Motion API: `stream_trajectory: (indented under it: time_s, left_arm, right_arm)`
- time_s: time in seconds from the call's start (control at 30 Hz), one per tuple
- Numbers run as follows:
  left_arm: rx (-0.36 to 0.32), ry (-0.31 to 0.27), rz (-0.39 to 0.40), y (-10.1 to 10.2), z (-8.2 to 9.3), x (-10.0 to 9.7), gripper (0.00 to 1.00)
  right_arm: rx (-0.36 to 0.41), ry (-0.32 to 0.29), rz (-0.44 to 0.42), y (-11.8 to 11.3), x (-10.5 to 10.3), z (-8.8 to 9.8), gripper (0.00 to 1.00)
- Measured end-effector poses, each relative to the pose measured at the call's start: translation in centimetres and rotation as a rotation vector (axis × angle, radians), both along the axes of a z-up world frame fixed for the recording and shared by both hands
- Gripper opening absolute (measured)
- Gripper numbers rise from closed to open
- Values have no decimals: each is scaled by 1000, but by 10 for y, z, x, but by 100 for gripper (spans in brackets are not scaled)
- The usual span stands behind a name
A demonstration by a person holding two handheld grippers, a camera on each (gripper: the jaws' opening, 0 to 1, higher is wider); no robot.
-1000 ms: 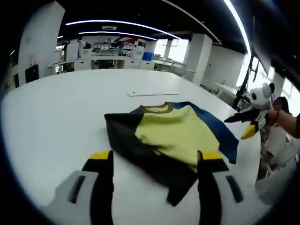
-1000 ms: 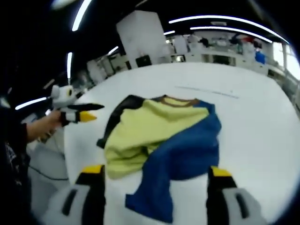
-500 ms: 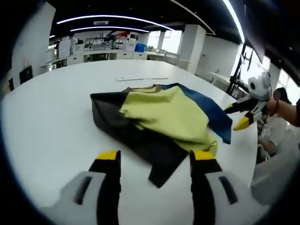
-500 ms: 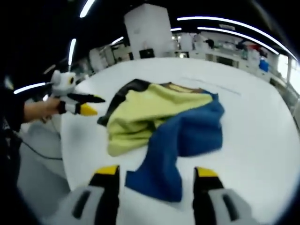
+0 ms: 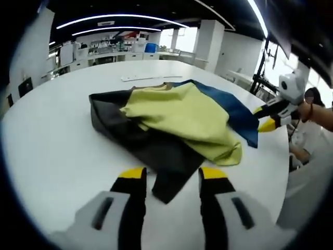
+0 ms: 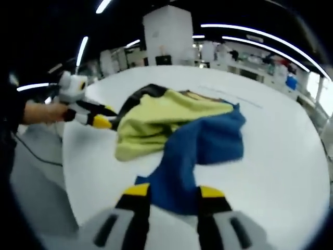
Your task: Fold the garment on the visible template until the final outline fits inside the template.
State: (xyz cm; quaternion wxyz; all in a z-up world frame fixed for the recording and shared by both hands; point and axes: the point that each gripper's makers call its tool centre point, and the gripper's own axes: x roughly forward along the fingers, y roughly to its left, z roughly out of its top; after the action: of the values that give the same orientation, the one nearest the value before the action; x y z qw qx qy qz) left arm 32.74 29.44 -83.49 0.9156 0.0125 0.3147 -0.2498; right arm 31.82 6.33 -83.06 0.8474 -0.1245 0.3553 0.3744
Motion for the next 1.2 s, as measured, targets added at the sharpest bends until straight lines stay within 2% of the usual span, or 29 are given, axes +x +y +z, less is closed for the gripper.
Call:
stream_trajectory:
  time_s: [0.1,0.17,0.2,0.27,0.37,0.47,0.5,0.6,0.73,1.0,1.2]
  left_arm:
    - [8,11,3,1,-3,0,27]
    - [26,3,11,3,-5,1,23]
    - [69,-14,-4,7,-5,2,21]
    - [69,-14,1,11,-6,3,21]
    - [69,-17,-1,12,-6,4,15]
    - [48,-24,5,12,-3,5,2]
    - [43,-25,9,11,0,6,0]
    - [22,-25,22,12,6,6,0]
    - [4,-57,47,19,26,3,0]
    - [-35,-75,199,69,41,3,0]
    - [-37,-105,298,108,55,1,0]
  right_arm:
    - [-78,-47,4,-10,4,-7,16]
    - [-84,-52,2,-11,5,-9,10]
    - [-86,-54,3,-11,5,-10,9]
    - [-77,-52,-5,-10,6,-8,6]
    - [-74,-55,-4,-9,6,-8,0]
    - [-59,-57,-9,-8,6,-4,0]
    - [-53,-56,-14,-8,7,-4,0]
    - [-31,-68,-32,-8,8,7,0]
    - [26,-84,-61,-9,13,25,0]
    - [109,-111,-140,-24,27,60,0]
    - [150,-130,-201,-41,41,84,0]
